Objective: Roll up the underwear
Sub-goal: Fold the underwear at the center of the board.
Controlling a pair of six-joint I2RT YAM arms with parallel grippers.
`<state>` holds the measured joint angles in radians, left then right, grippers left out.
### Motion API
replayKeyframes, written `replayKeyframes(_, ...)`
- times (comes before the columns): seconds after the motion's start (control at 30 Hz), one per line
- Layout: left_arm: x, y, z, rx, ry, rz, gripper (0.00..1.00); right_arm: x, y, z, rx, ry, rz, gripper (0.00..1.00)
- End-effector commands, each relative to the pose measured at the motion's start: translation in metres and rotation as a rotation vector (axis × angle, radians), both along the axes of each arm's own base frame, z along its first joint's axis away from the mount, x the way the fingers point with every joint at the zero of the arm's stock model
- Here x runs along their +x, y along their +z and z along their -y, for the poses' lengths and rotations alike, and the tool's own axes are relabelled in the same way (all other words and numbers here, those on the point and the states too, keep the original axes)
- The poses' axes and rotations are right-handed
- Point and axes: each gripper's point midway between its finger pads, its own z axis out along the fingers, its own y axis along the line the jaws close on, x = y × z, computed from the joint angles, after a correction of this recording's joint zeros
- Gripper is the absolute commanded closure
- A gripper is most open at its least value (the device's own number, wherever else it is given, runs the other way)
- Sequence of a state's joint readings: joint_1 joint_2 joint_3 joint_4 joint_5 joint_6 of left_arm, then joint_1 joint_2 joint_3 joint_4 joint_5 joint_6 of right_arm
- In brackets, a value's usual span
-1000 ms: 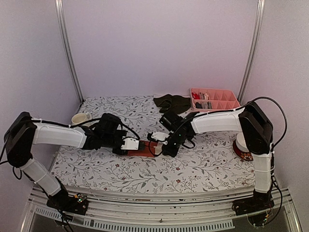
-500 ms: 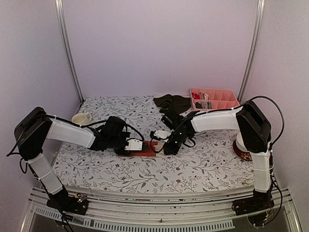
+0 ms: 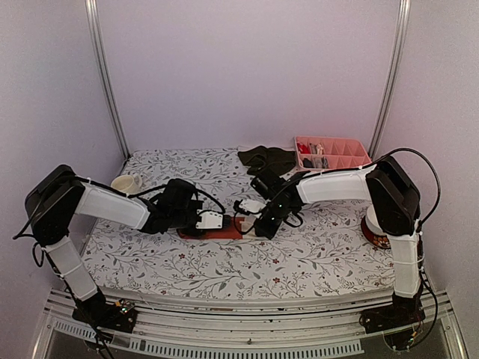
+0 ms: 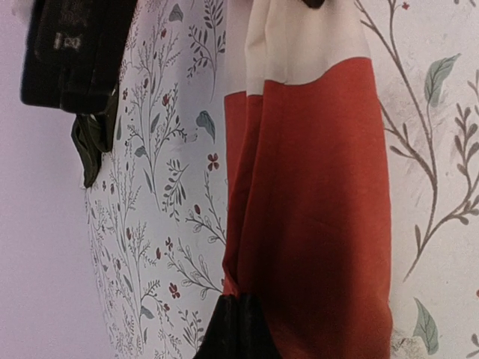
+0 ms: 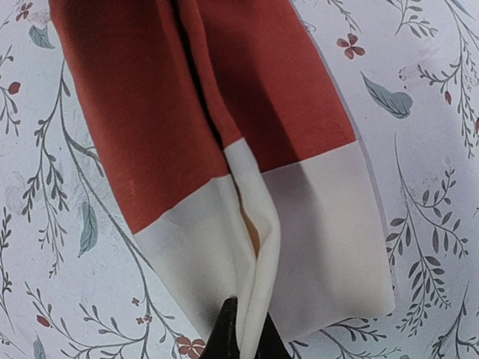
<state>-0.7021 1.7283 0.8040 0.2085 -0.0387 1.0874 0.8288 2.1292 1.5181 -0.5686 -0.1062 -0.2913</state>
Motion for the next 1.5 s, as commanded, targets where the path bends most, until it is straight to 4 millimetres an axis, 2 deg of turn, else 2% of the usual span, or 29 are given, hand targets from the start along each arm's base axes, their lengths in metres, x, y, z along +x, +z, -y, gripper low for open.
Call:
replayKeyframes(0.0, 0.017, 0.017, 0.0, -0.042, 0.039, 0.059, 1.0, 0.009, 0.006, 0.003, 0.008, -0.03, 0.018, 0.97)
replayKeyframes(0.2, 0.024, 0.018, 0.002, -0.037, 0.049, 0.08, 1.0, 0.023, 0.01, 0.009, -0.003, -0.08, 0.056, 0.97)
replayKeyframes(0.47, 0.032, 0.005, 0.001, 0.005, 0.067, 0.082, 1.0, 0.048, 0.005, 0.016, -0.039, -0.153, 0.099, 0.96)
replayKeyframes(0.63, 0.04, -0.001, 0.001, 0.019, 0.085, 0.094, 1.0, 0.055, 0.007, 0.014, -0.043, -0.165, 0.122, 0.87)
replayKeyframes(0.83, 0.049, -0.01, 0.001, 0.038, 0.111, 0.113, 1.0, 0.066, 0.004, 0.018, -0.074, -0.201, 0.159, 0.83)
replayKeyframes(0.97, 0.052, -0.013, -0.001, 0.041, 0.124, 0.123, 1.0, 0.069, 0.006, 0.016, -0.065, -0.207, 0.17, 0.83)
replayKeyframes(1.07, 0.056, -0.011, -0.003, 0.032, 0.137, 0.137, 0.99, 0.071, 0.007, 0.015, -0.062, -0.21, 0.177, 0.88)
replayKeyframes(1.13, 0.059, -0.008, -0.003, 0.022, 0.149, 0.147, 0.91, 0.072, 0.008, 0.016, -0.063, -0.217, 0.182, 0.91)
replayKeyframes(1.17, 0.061, -0.006, -0.003, 0.017, 0.156, 0.153, 0.82, 0.071, 0.007, 0.016, -0.065, -0.218, 0.18, 0.92)
replayKeyframes(1.27, 0.065, -0.001, -0.004, 0.004, 0.177, 0.174, 0.66, 0.072, 0.007, 0.016, -0.064, -0.222, 0.184, 0.95)
replayKeyframes(1.33, 0.069, 0.004, -0.005, -0.008, 0.195, 0.195, 0.46, 0.074, 0.008, 0.017, -0.064, -0.229, 0.19, 0.96)
replayKeyframes(1.47, 0.079, 0.014, -0.012, -0.025, 0.252, 0.253, 0.21, 0.08, 0.01, 0.022, -0.081, -0.26, 0.221, 0.95)
